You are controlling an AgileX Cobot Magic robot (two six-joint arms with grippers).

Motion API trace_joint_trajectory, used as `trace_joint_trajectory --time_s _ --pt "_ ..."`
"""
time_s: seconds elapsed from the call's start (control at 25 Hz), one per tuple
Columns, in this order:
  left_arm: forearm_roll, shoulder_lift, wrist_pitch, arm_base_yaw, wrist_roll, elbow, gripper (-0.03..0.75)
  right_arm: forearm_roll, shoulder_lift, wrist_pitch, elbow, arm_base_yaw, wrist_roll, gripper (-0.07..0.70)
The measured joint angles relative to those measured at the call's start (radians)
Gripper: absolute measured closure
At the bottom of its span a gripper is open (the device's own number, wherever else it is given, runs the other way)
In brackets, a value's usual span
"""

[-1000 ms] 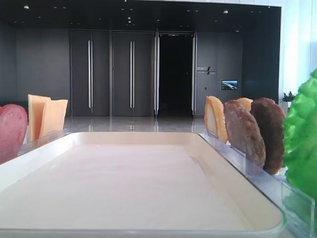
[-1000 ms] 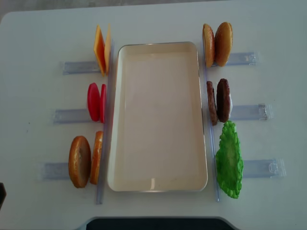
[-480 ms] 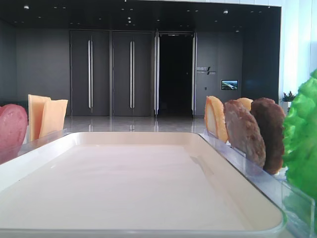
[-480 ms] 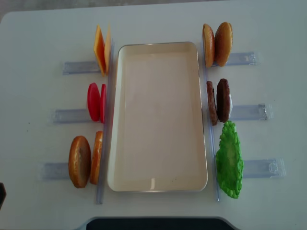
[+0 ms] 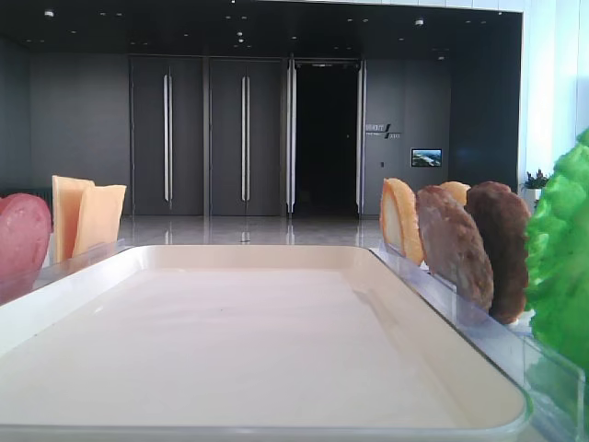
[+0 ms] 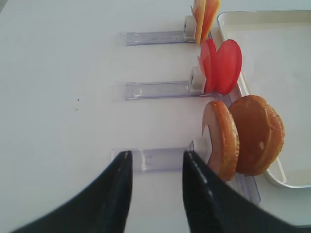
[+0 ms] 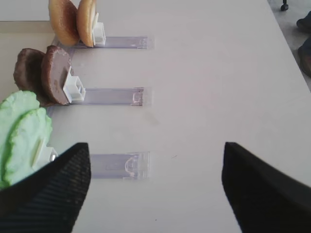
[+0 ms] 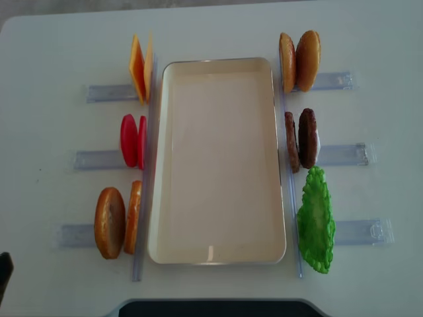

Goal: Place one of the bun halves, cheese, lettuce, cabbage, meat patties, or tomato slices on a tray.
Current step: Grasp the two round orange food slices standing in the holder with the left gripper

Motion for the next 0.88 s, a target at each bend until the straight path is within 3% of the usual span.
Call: trace_joint_trajectory --time_s 0.08,0.24,0.56,0.88 --pt "0.009 0.000 0.000 0.000 0.000 0.000 0.320 0.000 0.000 0.000 0.000 0.000 0.000 0.100" --pt "0.032 0.000 0.000 0.000 0.000 0.000 0.280 0.000 0.000 0.000 0.000 0.000 0.000 0.100" --pt "0.035 0.023 0.007 0.000 -0.022 -0.003 0.269 0.000 0.000 0.000 0.000 0.000 0.000 0.100" --pt "0.040 0.241 0.096 0.000 -0.056 -0.094 0.269 0.000 0.000 0.000 0.000 0.000 0.000 0.100"
